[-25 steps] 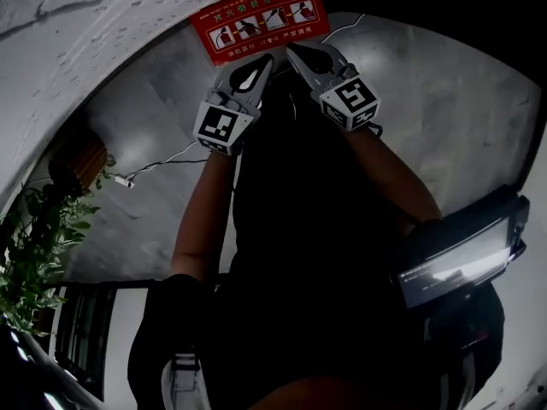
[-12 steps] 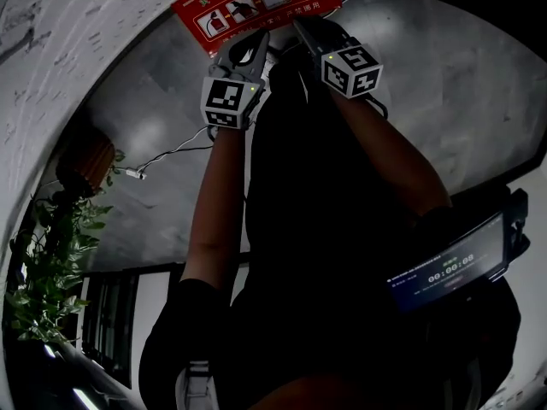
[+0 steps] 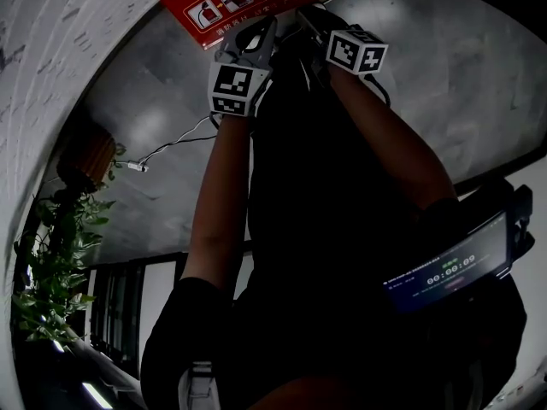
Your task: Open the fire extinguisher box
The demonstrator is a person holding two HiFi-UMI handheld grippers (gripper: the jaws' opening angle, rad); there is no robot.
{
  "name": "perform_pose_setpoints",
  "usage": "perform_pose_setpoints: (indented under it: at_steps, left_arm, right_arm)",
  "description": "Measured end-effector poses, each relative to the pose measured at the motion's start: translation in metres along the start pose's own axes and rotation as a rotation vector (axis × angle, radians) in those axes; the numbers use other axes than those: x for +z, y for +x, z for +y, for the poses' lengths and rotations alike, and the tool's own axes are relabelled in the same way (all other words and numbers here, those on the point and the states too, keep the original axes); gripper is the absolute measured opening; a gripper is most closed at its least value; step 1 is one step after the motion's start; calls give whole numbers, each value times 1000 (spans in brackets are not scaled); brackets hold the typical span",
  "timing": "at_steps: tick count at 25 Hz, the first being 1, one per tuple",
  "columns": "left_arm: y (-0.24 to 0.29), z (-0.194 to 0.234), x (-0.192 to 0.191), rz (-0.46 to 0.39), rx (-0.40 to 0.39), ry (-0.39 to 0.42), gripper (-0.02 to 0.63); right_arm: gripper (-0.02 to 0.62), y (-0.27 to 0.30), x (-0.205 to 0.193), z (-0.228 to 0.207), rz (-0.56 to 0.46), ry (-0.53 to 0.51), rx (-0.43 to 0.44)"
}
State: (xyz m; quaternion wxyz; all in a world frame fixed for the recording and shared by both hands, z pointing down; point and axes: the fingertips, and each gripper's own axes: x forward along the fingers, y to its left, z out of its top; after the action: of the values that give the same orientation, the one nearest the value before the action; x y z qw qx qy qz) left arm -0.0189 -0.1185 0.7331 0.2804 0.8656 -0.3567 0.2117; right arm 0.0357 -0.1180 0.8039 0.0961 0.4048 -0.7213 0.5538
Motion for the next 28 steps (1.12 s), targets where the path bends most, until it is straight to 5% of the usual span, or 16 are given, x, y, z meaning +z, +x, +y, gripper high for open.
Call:
perform_pose_setpoints:
  at_steps: [8, 28]
  left_arm:
    - [0, -8, -2, 7, -7, -7, 0]
    - [-12, -11, -26, 25, 15, -22, 0]
  right_arm:
    - [142, 15, -12, -14, 19, 157, 39]
    - [123, 26, -13, -24, 13, 280, 79]
